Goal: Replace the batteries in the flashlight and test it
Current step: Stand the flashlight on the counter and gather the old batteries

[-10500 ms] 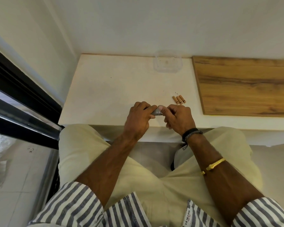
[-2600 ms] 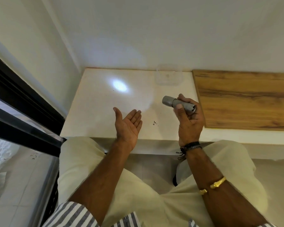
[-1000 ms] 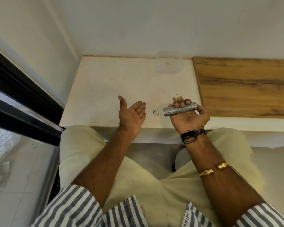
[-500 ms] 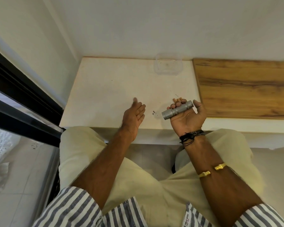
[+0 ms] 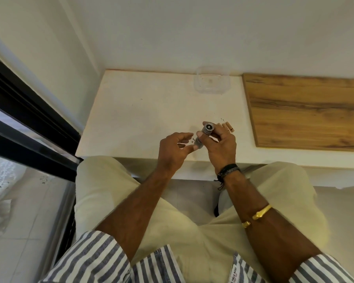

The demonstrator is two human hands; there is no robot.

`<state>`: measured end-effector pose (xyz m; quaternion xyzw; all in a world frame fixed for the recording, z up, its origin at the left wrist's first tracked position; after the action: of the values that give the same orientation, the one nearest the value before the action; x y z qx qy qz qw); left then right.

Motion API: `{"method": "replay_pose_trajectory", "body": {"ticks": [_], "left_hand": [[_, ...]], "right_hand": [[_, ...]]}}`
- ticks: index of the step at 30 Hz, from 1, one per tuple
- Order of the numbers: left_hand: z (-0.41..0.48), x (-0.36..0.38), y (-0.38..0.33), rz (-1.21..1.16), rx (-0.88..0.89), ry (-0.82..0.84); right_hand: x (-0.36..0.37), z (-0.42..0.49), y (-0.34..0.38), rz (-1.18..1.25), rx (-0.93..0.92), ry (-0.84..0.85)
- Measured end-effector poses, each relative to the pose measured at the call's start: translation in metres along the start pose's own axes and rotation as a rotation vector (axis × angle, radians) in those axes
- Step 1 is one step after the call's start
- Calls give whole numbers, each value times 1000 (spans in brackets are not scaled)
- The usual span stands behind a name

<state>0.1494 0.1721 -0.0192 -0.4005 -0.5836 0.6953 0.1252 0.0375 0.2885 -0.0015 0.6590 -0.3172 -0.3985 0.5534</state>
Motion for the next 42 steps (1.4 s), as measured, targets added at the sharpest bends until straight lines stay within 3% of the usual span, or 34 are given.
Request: {"method": "replay_pose_trajectory", "body": {"ticks": [8,18,33,42], "left_hand": [[0,-3,-10,-58,131,-53],[29,-20,-1,-85,140,-107],[159,-62,-4,-51,160,-133],[249,-71,14,-187,61,-110]], "right_hand": [[12,-6,10,-25,-71,20],[30,20,15,-73,-97,126],[99,141,53,-158,-238,109],[138,227,52,-198,-255,55]]}}
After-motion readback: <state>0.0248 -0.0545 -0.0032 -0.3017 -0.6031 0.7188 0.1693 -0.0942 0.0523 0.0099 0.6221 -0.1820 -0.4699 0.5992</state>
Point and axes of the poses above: each hand's wrist, its own z-axis towards the middle knuckle, its own x-axis out of the palm, y = z × x, the point moved 6 cm from there along z, towards the middle knuckle
